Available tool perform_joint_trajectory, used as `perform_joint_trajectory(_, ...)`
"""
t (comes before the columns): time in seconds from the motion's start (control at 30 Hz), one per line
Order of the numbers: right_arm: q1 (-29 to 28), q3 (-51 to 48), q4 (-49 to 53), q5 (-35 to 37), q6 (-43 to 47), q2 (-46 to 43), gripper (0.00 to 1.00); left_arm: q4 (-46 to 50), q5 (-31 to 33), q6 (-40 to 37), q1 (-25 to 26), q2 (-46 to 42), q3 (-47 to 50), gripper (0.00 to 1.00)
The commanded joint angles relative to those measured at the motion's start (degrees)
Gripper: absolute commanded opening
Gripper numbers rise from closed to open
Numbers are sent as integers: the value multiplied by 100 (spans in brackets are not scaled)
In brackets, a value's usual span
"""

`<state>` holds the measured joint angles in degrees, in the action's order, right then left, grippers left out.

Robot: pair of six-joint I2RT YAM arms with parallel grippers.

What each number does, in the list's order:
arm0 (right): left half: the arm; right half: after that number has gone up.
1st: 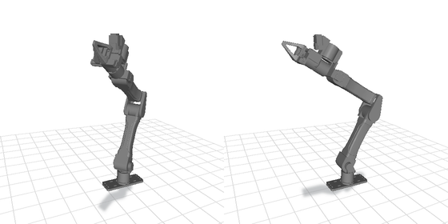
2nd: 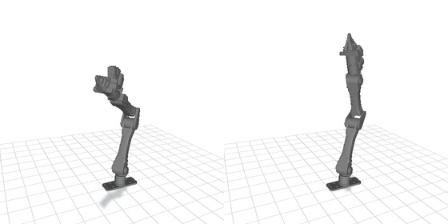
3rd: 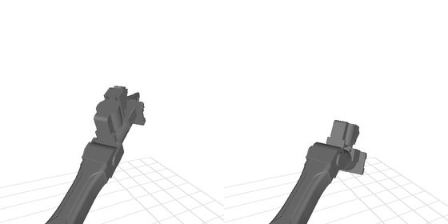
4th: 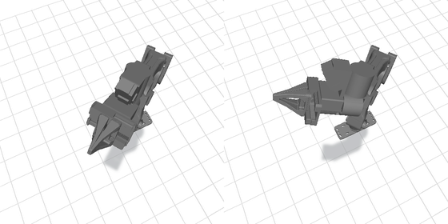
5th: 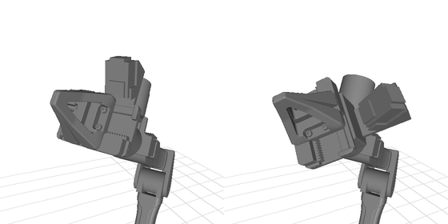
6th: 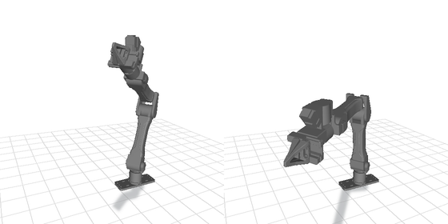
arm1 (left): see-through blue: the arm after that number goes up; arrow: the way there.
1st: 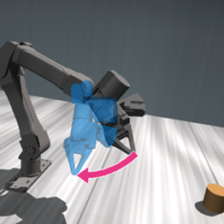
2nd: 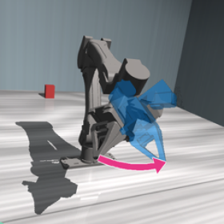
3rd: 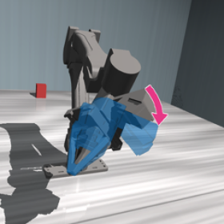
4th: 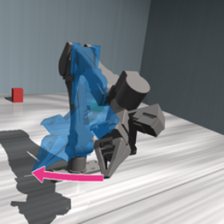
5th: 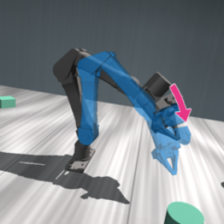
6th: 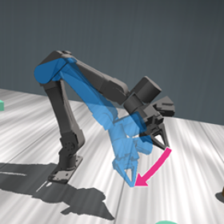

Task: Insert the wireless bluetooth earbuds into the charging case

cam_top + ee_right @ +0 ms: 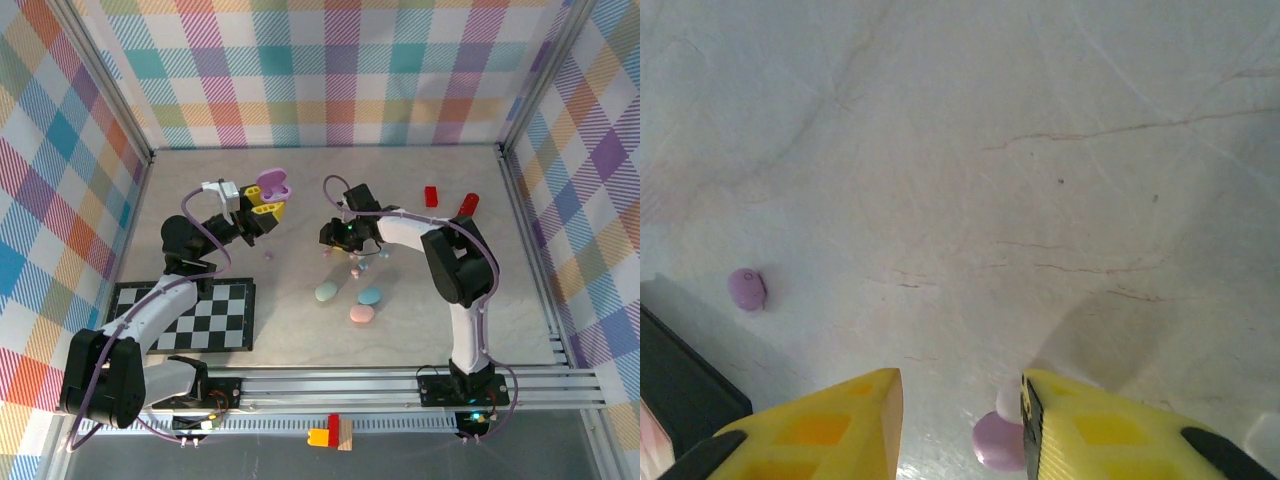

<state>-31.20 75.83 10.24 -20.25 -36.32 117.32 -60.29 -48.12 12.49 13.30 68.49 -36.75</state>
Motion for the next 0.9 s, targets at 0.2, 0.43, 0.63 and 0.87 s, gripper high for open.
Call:
perform_joint_trajectory(0.2, -52, -147, 88, -354, 168, 84, 36, -227, -23, 9, -64, 10, -34, 36)
perform_joint_trajectory(0.43, -191, -396, 34, -366, 96, -133, 36, -236, 30, -78, -64, 46, -43, 36)
perform_joint_trajectory(0.63, -314, -529, -50, -435, 40, -261, 36, -246, 137, -144, -86, 116, -50, 36)
perform_joint_trajectory(0.87, -444, -586, -79, -479, -5, -388, 36, -404, 294, -106, -193, 299, -51, 36)
